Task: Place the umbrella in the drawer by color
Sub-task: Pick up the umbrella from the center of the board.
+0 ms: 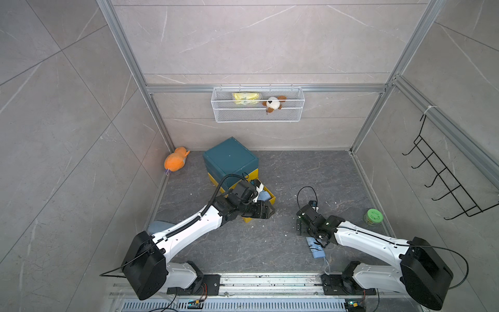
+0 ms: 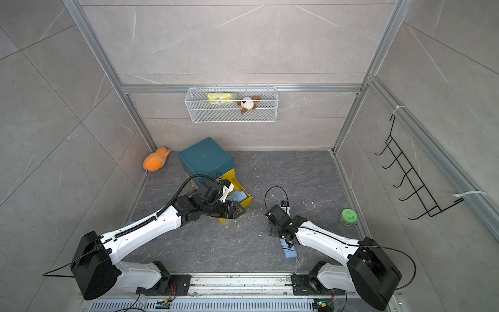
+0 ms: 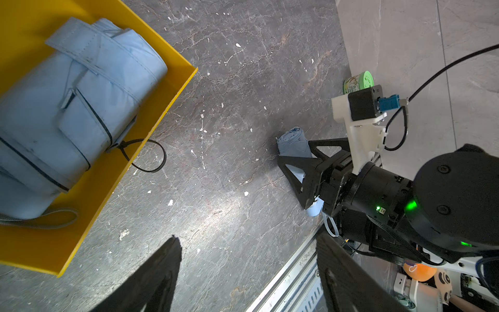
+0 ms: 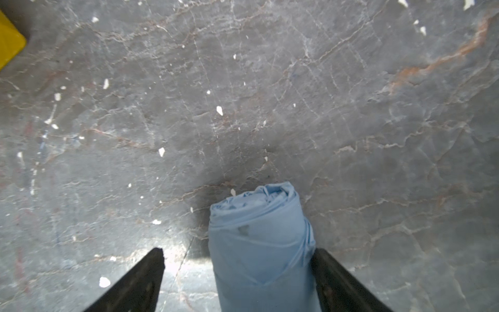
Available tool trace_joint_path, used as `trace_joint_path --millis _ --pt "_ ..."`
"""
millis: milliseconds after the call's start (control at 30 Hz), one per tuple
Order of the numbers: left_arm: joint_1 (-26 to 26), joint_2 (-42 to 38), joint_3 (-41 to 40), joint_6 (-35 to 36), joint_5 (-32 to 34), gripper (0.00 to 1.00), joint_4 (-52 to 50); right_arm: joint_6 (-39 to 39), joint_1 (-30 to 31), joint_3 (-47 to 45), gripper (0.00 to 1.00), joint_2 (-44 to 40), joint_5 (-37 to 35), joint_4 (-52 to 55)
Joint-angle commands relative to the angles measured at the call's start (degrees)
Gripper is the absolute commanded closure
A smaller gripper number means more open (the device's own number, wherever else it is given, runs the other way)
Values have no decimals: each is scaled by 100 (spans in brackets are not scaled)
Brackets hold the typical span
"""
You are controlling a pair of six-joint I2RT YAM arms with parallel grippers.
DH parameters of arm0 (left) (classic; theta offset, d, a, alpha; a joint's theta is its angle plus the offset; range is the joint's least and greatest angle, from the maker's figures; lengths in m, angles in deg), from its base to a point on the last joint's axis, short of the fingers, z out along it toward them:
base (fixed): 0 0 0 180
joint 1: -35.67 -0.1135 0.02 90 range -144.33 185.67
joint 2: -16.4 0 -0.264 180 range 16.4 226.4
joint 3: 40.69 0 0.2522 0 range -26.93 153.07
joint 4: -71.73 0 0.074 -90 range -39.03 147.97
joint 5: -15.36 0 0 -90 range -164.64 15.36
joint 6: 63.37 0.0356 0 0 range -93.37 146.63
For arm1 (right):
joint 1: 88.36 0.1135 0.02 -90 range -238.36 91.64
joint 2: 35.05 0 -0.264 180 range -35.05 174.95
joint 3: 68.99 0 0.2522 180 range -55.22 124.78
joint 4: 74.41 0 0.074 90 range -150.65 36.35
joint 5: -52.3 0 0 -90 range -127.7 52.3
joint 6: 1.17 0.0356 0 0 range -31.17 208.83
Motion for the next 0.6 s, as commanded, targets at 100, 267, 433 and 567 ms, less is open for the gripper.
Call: trace_joint_path --millis 100,267,433,567 --pt "23 -122 -63 -68 -135 18 157 -7 -131 -121 13 337 229 -300" --pt "27 -191 -114 -67 -104 18 142 -43 -146 -149 17 511 427 -495" --pt "25 -237 -151 -76 -76 18 140 -94 -147 -144 27 512 483 -551" --pt "22 -281 -156 -85 -74 18 122 -150 -147 -142 45 521 561 -594"
